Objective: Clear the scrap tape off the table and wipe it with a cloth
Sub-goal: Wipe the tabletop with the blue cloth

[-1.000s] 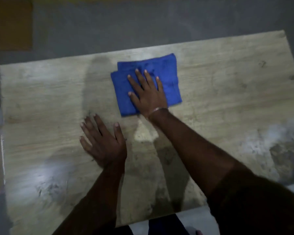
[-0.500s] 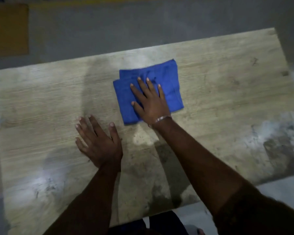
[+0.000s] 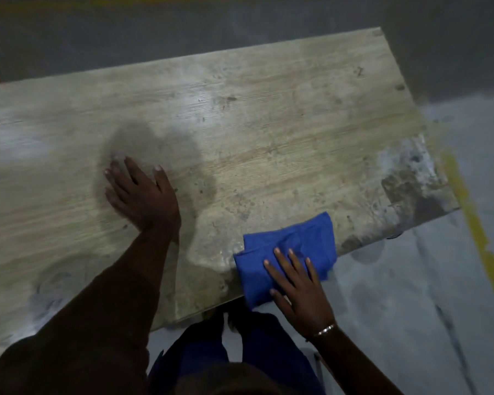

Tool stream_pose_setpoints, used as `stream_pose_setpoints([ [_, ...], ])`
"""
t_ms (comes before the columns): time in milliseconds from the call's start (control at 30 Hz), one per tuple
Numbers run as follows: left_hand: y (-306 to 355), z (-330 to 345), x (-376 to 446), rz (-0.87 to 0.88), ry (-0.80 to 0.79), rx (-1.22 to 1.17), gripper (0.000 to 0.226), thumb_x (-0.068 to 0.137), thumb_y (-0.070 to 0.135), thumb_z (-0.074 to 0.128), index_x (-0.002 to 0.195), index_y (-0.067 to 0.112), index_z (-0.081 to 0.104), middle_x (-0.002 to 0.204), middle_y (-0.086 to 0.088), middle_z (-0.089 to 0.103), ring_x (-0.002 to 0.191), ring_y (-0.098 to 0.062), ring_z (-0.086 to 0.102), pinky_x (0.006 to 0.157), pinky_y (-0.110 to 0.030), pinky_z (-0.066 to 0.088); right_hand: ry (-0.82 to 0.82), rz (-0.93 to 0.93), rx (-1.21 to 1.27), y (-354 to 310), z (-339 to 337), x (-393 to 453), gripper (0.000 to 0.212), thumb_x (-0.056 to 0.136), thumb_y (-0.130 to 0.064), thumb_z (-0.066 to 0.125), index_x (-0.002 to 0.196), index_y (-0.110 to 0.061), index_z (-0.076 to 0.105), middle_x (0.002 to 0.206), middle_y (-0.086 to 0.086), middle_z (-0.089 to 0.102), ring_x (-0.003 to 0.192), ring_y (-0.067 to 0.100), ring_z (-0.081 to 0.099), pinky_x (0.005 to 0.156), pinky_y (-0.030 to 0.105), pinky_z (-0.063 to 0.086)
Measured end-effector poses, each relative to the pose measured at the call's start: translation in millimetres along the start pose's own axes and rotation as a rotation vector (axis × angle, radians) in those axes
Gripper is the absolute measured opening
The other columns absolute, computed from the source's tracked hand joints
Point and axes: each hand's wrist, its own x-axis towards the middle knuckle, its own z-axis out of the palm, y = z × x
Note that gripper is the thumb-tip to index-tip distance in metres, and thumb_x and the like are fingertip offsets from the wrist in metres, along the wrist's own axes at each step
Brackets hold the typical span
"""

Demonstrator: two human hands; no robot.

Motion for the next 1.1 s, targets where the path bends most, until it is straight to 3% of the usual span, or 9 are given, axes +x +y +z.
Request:
stream_pose_setpoints([
  [133, 33.9, 1.0, -7.1, 0.075, 0.005, -0.129, 0.066, 0.106, 0.052, 0.034, 0.16, 0.014, 0.038, 0.17, -0.011, 0.03, 0.152, -0.03, 0.039, 0.124, -0.048, 0.027, 0.003, 0.019, 0.01, 2.1, -3.3, 19.0, 0.06, 0.108, -0.046, 0.04, 0.164, -0.038, 0.02, 0.175, -0.008, 0.011, 0.161, 0.02, 0.011, 0.125, 0.057, 0.021],
  [267, 66.9, 11.4, -19.5, 0.085, -0.003, -0.095, 0.065, 0.108, 0.052, 0.031, 0.162, 0.015, 0.035, 0.171, -0.007, 0.031, 0.157, -0.027, 0.032, 0.126, -0.048, 0.024, 0.039, 0.063, 0.0, 4.4, -16.7, 80.1, 0.06, 0.108, -0.051, 0.036, 0.164, -0.04, 0.018, 0.174, -0.01, 0.009, 0.162, 0.017, 0.007, 0.126, 0.055, 0.018],
  [367, 72.8, 20.2, -21.6, 0.097, 0.009, 0.02, 0.066, 0.11, 0.054, 0.026, 0.164, 0.017, 0.031, 0.172, -0.005, 0.03, 0.161, -0.027, 0.023, 0.129, -0.05, 0.018, 0.095, 0.058, -0.015, 11.1, -34.6, 157.4, 0.06, 0.108, -0.052, 0.032, 0.165, -0.04, 0.015, 0.174, -0.011, 0.008, 0.162, 0.016, 0.005, 0.127, 0.053, 0.014],
  [567, 83.6, 18.0, -20.1, 0.084, 0.009, 0.133, 0.067, 0.108, 0.057, 0.033, 0.163, 0.018, 0.031, 0.172, -0.005, 0.029, 0.161, -0.027, 0.02, 0.127, -0.052, 0.02, 0.2, 0.01, -0.006, 26.6, -84.7, 346.8, 0.059, 0.108, -0.051, 0.028, 0.165, -0.037, 0.018, 0.174, -0.007, 0.013, 0.161, 0.018, 0.01, 0.127, 0.052, 0.011],
  [767, 86.3, 13.9, -18.4, 0.074, -0.015, 0.144, 0.065, 0.107, 0.052, 0.039, 0.162, 0.017, 0.033, 0.172, -0.006, 0.028, 0.161, -0.028, 0.022, 0.126, -0.054, 0.022, 0.12, -0.014, 0.038, 32.7, -135.2, 494.4, 0.06, 0.107, -0.052, 0.029, 0.164, -0.038, 0.019, 0.174, -0.008, 0.013, 0.161, 0.018, 0.007, 0.128, 0.052, 0.005],
  [933, 88.7, 12.3, -18.7, 0.06, -0.03, 0.149, 0.066, 0.106, 0.052, 0.04, 0.162, 0.017, 0.034, 0.172, -0.005, 0.028, 0.161, -0.026, 0.02, 0.126, -0.053, 0.022, 0.108, -0.064, 0.029, 44.3, -143.4, 515.5, 0.06, 0.107, -0.052, 0.03, 0.164, -0.037, 0.02, 0.174, -0.005, 0.014, 0.162, 0.021, 0.007, 0.128, 0.053, 0.003],
  [1100, 86.3, 14.6, -21.4, 0.086, 0.014, 0.141, 0.065, 0.106, 0.051, 0.04, 0.161, 0.017, 0.035, 0.171, -0.007, 0.03, 0.16, -0.027, 0.023, 0.126, -0.053, 0.024, 0.139, -0.082, -0.005, 52.9, -127.6, 462.8, 0.063, 0.106, -0.053, 0.027, 0.165, -0.034, 0.019, 0.174, -0.003, 0.013, 0.161, 0.023, 0.01, 0.127, 0.055, 0.01],
])
